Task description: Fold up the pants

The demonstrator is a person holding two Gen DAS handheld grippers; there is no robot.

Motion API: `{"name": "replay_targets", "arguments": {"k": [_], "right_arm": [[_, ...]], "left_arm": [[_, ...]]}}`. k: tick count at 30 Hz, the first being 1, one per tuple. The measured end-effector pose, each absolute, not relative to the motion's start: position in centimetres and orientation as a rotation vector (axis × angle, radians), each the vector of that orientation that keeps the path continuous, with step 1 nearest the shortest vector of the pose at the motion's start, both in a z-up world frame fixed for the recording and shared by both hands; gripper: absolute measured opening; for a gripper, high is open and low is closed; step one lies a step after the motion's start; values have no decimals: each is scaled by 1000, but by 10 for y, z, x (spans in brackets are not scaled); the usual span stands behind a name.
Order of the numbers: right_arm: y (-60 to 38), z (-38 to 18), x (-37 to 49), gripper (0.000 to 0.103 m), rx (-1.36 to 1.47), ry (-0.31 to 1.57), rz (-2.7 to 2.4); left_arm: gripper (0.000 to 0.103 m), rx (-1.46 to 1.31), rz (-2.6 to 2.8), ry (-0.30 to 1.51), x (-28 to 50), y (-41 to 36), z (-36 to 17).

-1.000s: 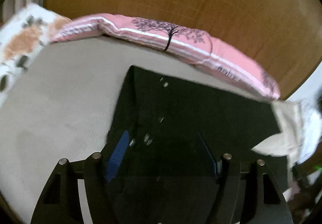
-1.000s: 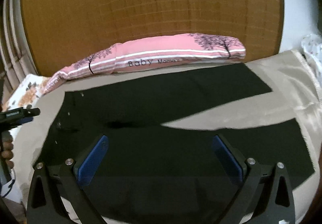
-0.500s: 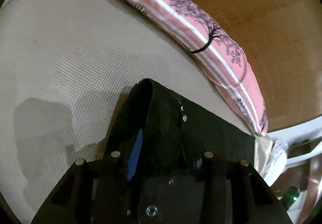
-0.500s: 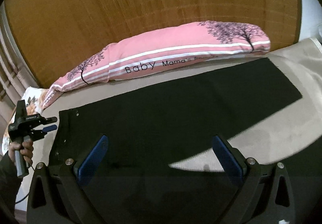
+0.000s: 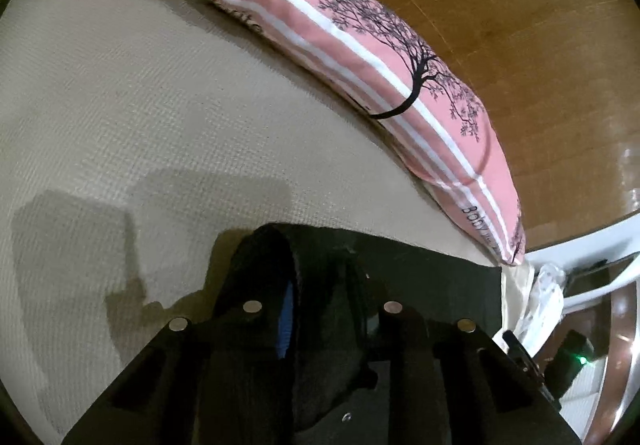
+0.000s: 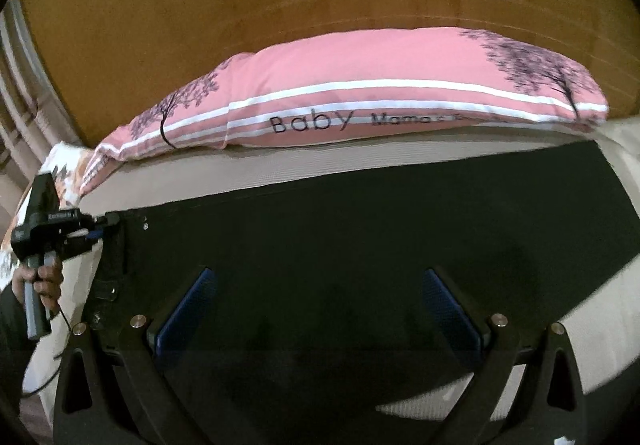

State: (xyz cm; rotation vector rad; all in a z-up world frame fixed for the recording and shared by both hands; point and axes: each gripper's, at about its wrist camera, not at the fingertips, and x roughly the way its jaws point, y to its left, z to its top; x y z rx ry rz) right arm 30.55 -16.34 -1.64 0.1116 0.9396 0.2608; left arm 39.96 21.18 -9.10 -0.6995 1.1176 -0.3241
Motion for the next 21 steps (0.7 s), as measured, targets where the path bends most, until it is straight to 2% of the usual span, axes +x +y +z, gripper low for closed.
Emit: {"name": "replay_targets", "arguments": {"k": [5, 6, 7, 13, 16, 19, 21], "right_arm": [[-158, -30, 343, 102, 53, 1027, 402], [-158, -32, 350, 102, 32, 1038, 414], [-157, -33, 360, 101, -10, 1048, 417], [-152, -33, 408, 101, -160, 1088, 543], [-142, -33, 430, 98, -238, 1116, 652], [-131, -35, 450, 87, -310, 1132, 747], [-122, -39, 464, 85, -352, 1181, 831]], "left_arm": [[24, -743, -294, 1088, 404, 209, -100], [14, -751, -281, 1076, 403, 208, -100], [12, -749, -268, 1056, 400, 208, -98], [8, -699, -320, 905, 375, 201, -57], [8, -656, -348, 843, 360, 196, -34], [8, -647, -386, 791, 345, 195, -19], [8, -643, -405, 760, 336, 196, -11]]}}
